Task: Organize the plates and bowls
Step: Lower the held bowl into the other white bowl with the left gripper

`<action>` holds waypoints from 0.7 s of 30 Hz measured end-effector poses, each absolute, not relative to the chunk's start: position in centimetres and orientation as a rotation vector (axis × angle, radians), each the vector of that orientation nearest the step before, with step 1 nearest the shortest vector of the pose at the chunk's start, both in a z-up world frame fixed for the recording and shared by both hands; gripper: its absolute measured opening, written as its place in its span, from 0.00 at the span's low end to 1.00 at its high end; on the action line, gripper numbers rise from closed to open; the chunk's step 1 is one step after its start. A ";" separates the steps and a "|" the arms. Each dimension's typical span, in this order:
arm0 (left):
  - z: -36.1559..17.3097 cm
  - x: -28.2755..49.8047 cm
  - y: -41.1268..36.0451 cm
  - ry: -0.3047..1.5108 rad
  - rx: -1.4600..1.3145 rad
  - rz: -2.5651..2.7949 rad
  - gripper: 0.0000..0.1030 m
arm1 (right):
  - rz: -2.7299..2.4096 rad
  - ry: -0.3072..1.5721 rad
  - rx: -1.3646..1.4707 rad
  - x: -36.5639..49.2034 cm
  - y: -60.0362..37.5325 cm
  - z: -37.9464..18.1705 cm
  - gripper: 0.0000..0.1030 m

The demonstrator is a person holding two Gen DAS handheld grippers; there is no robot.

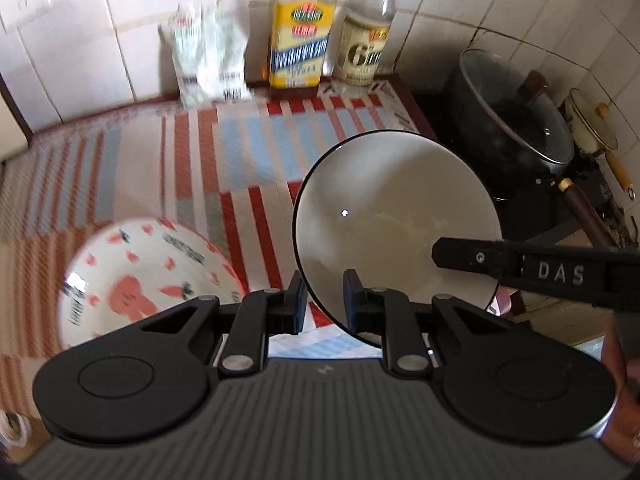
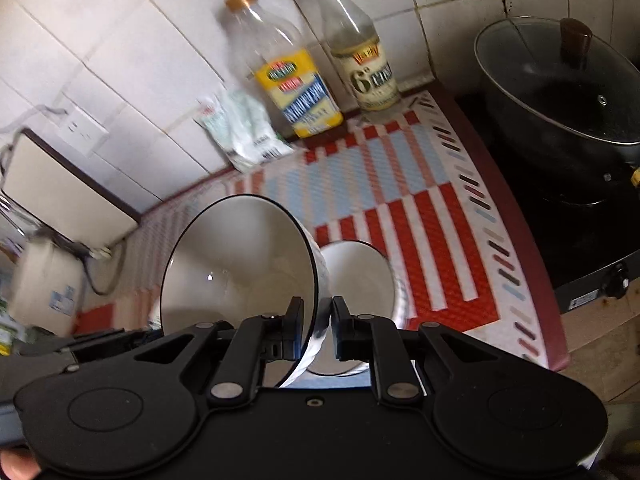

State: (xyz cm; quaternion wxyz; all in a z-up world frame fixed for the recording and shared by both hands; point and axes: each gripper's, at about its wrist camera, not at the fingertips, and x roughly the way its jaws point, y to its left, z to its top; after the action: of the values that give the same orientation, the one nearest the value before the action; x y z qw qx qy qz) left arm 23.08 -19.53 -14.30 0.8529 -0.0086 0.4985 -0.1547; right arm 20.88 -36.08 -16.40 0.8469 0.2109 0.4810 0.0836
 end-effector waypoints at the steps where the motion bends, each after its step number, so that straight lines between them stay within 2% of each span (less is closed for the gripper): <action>1: -14.9 23.4 -19.6 1.060 -0.035 -0.326 0.17 | 0.170 1.022 0.431 21.0 -36.1 -16.8 0.18; 12: -18.7 25.2 -20.5 1.142 -0.117 -0.316 0.17 | 0.135 0.988 0.151 22.1 -34.9 -19.4 0.18; 21: -19.2 25.1 -21.0 1.159 -0.080 -0.323 0.17 | 0.132 0.928 0.118 21.1 -35.4 -21.3 0.19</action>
State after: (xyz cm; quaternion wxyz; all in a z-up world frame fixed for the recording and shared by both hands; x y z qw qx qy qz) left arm 25.06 -21.05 -19.18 0.8238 -0.0375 0.5448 -0.1521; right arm 21.07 -35.42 -21.31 0.8906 0.0570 0.4468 0.0634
